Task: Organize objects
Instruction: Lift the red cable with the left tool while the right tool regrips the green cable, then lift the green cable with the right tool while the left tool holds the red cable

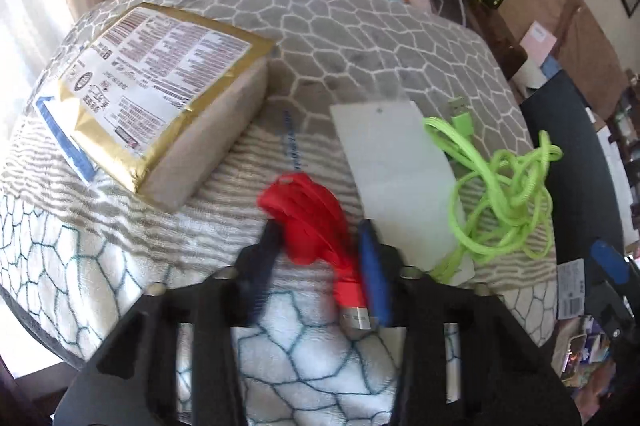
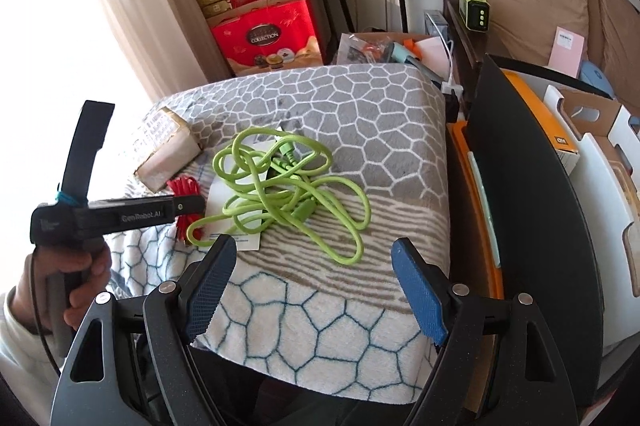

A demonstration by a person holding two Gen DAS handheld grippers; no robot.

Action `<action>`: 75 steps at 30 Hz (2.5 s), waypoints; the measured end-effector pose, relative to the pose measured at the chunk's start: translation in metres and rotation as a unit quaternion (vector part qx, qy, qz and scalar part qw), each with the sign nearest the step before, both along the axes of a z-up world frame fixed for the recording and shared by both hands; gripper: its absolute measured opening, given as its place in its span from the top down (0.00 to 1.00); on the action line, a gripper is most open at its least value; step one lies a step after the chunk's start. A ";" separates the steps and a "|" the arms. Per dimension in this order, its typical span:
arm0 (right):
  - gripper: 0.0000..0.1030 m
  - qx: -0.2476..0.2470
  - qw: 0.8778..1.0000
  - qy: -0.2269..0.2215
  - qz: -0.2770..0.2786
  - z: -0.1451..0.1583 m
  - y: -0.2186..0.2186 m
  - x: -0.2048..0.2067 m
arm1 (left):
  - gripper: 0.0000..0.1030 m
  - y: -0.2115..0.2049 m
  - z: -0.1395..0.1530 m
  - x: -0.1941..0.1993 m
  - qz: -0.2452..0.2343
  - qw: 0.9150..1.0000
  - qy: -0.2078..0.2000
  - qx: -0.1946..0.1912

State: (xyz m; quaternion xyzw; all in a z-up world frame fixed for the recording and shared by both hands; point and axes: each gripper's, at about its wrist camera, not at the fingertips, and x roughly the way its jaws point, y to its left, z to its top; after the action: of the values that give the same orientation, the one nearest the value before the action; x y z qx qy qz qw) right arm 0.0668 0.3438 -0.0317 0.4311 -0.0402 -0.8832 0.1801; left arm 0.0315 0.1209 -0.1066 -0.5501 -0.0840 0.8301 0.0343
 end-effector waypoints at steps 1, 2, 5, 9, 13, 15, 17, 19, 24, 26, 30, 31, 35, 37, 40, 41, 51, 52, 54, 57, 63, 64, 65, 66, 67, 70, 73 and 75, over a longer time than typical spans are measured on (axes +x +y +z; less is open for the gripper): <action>0.21 -0.001 1.000 0.000 -0.002 0.000 0.001 0.000 | 0.68 0.001 0.001 0.001 0.000 1.000 0.005 0.002; 0.21 -0.002 1.000 0.000 -0.005 0.000 0.002 -0.001 | 0.69 0.000 0.002 0.002 -0.002 1.000 0.008 0.006; 0.21 -0.008 1.000 0.000 -0.010 0.001 0.005 -0.005 | 0.72 -0.007 0.009 0.007 -0.002 1.000 0.018 0.021; 0.21 -0.023 1.000 -0.006 0.005 -0.003 -0.006 -0.022 | 0.72 -0.021 0.018 0.014 0.007 0.999 0.039 0.025; 0.19 -0.003 0.999 0.011 0.033 -0.004 -0.040 -0.037 | 0.72 -0.042 0.015 0.021 0.019 0.999 0.036 0.036; 0.15 0.033 0.998 0.026 0.039 -0.007 -0.057 -0.044 | 0.72 -0.049 0.015 0.023 0.022 0.999 0.035 0.032; 0.14 0.072 0.996 0.035 0.035 -0.014 -0.072 -0.054 | 0.72 -0.054 0.014 0.026 0.024 0.999 0.033 0.025; 0.14 0.093 0.995 0.031 0.033 -0.025 -0.082 -0.065 | 0.72 -0.059 0.015 0.031 0.027 0.999 0.036 0.020; 0.21 0.116 0.993 0.012 0.011 -0.053 -0.084 -0.081 | 0.72 -0.062 0.017 0.036 0.031 0.999 0.043 0.012; 0.31 0.101 0.995 0.001 0.010 -0.063 -0.080 -0.082 | 0.72 -0.063 0.018 0.036 0.031 0.998 0.047 0.009; 0.73 0.088 0.996 0.016 0.016 -0.060 -0.077 -0.078 | 0.72 -0.061 0.019 0.035 0.028 0.998 0.050 0.006; 0.79 0.092 0.996 0.018 0.010 -0.059 -0.075 -0.079 | 0.72 -0.060 0.020 0.035 0.027 0.998 0.051 0.005; 0.90 0.068 0.997 0.026 0.003 -0.052 -0.067 -0.078 | 0.72 -0.056 0.024 0.036 0.021 0.998 0.061 0.003; 0.91 0.060 0.997 0.039 0.000 -0.045 -0.063 -0.074 | 0.72 -0.055 0.026 0.036 0.020 0.998 0.066 0.001; 0.92 0.050 0.997 0.062 -0.002 -0.031 -0.060 -0.069 | 0.72 -0.055 0.026 0.036 0.022 0.998 0.066 -0.001; 0.93 0.047 0.997 0.069 -0.002 -0.027 -0.059 -0.067 | 0.72 -0.056 0.026 0.036 0.023 0.998 0.065 -0.001; 0.95 0.022 0.992 0.124 0.012 0.015 -0.044 -0.042 | 0.72 -0.053 0.038 0.044 0.030 0.995 0.093 -0.012; 0.95 0.018 0.992 0.128 0.013 0.018 -0.042 -0.039 | 0.72 -0.053 0.039 0.044 0.031 0.995 0.094 -0.014; 0.95 0.007 0.990 0.140 0.004 0.021 -0.034 -0.032 | 0.72 -0.052 0.039 0.045 0.033 0.995 0.092 -0.018; 0.95 -0.020 0.988 0.154 -0.019 0.026 -0.018 -0.021 | 0.72 -0.053 0.040 0.050 0.038 0.995 0.091 -0.032; 0.95 -0.045 0.985 0.166 -0.028 0.028 0.007 0.000 | 0.72 -0.054 0.047 0.059 0.050 0.992 0.103 -0.060; 0.95 -0.048 0.985 0.166 -0.027 0.027 0.010 0.004 | 0.72 -0.053 0.048 0.061 0.052 0.991 0.106 -0.062; 0.95 -0.048 0.985 0.166 -0.026 0.026 0.013 0.007 | 0.72 -0.053 0.050 0.064 0.055 0.991 0.109 -0.062; 0.95 -0.046 0.985 0.163 -0.024 0.026 0.014 0.008 | 0.72 -0.052 0.050 0.065 0.057 0.990 0.112 -0.061; 0.95 -0.042 0.985 0.165 -0.020 0.027 0.016 0.009 | 0.72 -0.050 0.051 0.066 0.060 0.990 0.113 -0.060; 0.95 -0.033 0.984 0.175 -0.017 0.030 0.021 0.014 | 0.72 -0.045 0.052 0.071 0.066 0.989 0.117 -0.057; 0.95 -0.048 0.983 0.178 -0.018 0.036 0.029 0.017 | 0.72 -0.041 0.054 0.075 0.066 0.989 0.122 -0.059; 0.95 -0.050 0.981 0.186 -0.020 0.042 0.033 0.020 | 0.72 -0.038 0.057 0.077 0.063 0.987 0.130 -0.066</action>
State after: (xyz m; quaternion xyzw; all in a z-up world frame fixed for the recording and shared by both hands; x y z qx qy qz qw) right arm 0.0871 0.3771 0.0105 0.2485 -0.0589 -0.9483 0.1884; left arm 0.1090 0.0831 -0.0499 -0.4325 -0.0583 0.8987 -0.0439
